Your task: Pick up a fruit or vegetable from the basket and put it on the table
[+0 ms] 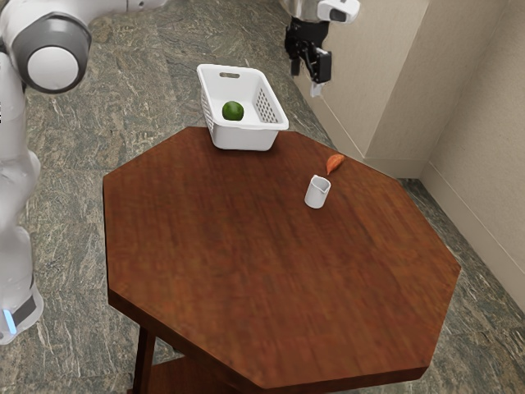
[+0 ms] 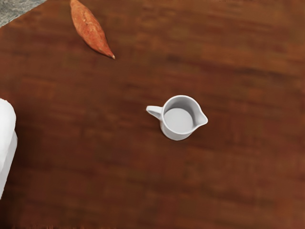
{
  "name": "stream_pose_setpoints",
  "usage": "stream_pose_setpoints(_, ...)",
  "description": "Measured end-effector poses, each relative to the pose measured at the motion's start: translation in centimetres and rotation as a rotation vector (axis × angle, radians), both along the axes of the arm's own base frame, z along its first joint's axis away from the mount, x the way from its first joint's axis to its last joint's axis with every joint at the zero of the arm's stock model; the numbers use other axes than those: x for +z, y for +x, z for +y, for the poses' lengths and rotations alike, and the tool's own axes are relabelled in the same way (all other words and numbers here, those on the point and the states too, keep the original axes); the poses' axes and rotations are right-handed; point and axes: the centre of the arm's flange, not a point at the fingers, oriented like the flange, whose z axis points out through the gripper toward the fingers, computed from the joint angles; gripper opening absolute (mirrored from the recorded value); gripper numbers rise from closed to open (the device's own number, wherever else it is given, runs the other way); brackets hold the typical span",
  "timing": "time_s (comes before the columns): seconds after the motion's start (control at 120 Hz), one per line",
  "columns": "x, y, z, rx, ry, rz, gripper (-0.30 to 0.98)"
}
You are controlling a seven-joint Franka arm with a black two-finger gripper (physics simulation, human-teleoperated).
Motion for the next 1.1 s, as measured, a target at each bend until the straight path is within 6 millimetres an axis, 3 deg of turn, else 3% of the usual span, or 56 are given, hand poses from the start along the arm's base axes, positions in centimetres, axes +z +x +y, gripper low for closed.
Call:
stream_pose_setpoints(0.075, 0.3, -1.0, 4.5, 0.083, 0.006, -0.003, 0.68)
stream_pose_setpoints(0.15, 0.6, -3.7, 12.2, 0.231, 0.01, 0.001, 0.68)
stream_pose_setpoints(0.208, 1.2, -7.5, 19.3, 0.375, 0.01, 0.008, 0.68)
stream_pose_setpoints(0.283, 1.9, -13.8, 27.5, 0.562, 0.007, 0.017, 0.69)
stream_pose_setpoints(0.333, 1.7, -17.6, 31.4, 0.662, 0.0, 0.03, 0.69)
stream_pose_setpoints(0.375, 1.2, -19.9, 33.4, 0.712, -0.013, 0.042, 0.69)
stream_pose_setpoints(0.442, -1.2, -22.2, 34.9, 0.733, -0.058, 0.073, 0.69)
stream_pose_setpoints(0.5, -3.5, -23.6, 34.9, 0.71, -0.092, 0.095, 0.69)
stream_pose_setpoints(0.575, -4.7, -21.7, 31.0, 0.555, -0.099, 0.088, 0.68)
stream_pose_setpoints(0.65, -5.7, -21.2, 29.8, 0.472, -0.069, 0.094, 0.69)
stream_pose_setpoints(0.825, -8.0, -22.0, 30.2, 0.326, 0.014, 0.113, 0.69)
stream_pose_setpoints(0.975, -9.9, -21.2, 30.5, 0.199, 0.077, 0.116, 0.69)
stream_pose_setpoints(1.1, -10.4, -22.2, 32.3, 0.133, 0.117, 0.108, 0.69)
